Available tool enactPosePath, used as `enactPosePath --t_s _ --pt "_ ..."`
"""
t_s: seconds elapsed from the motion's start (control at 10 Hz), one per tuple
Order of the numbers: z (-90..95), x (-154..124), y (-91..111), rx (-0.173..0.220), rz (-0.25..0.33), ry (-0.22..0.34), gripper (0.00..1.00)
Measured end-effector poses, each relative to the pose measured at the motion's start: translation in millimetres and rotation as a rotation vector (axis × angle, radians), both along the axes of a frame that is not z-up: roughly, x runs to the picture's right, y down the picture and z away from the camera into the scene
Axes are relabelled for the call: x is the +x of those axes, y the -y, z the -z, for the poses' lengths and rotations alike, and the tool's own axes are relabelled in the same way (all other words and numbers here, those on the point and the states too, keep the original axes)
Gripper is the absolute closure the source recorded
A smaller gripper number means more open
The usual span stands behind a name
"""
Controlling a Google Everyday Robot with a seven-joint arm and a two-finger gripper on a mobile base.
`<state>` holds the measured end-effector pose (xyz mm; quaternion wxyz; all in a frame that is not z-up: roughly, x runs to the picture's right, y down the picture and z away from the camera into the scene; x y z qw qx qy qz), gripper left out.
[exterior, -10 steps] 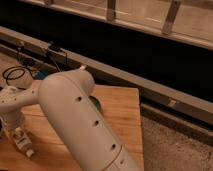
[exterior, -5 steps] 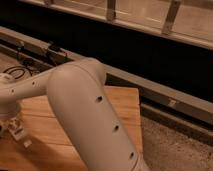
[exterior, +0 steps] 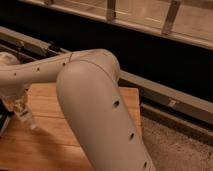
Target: Place the bottle in the ceramic bowl
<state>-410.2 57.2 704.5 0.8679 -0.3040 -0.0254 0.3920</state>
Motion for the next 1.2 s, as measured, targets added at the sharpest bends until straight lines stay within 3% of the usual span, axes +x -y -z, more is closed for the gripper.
enactPosePath --t_s 0.1,0.2,0.6,0.9,1.2 --pt "-15.0 24 13 -0.004 -0.036 -0.032 1.0" --pt "-17.0 27 14 -0.006 -0.043 -0.036 1.0" --pt "-17.3 25 13 -0.011 -0.041 -0.031 1.0" --pt "-29.0 2 14 -0.053 -0.006 0.0 1.0" --pt "-42.4 25 46 -0.045 -0.039 -0.059 1.0"
